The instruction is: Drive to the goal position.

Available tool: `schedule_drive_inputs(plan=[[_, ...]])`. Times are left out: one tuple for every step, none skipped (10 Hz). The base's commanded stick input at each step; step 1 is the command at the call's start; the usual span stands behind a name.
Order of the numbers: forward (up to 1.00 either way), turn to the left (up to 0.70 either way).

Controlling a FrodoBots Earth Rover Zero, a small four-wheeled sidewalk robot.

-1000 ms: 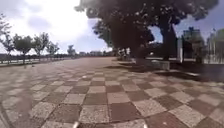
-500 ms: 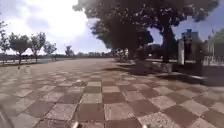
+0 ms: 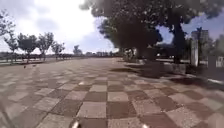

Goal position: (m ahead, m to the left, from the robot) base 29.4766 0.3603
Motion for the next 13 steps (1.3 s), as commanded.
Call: schedule_drive_inputs(plan=[[0.7, 0.0], [0.7, 0.0], [0.7, 0.0], [0.7, 0.0], [0.7, 0.0], [0.7, 0.0], [0.7, 0.0], [0.7, 0.0], [0.7, 0.0], [0.7, 0.0], [0.7, 0.0], [0.7, 0.0], [0.7, 0.0]])
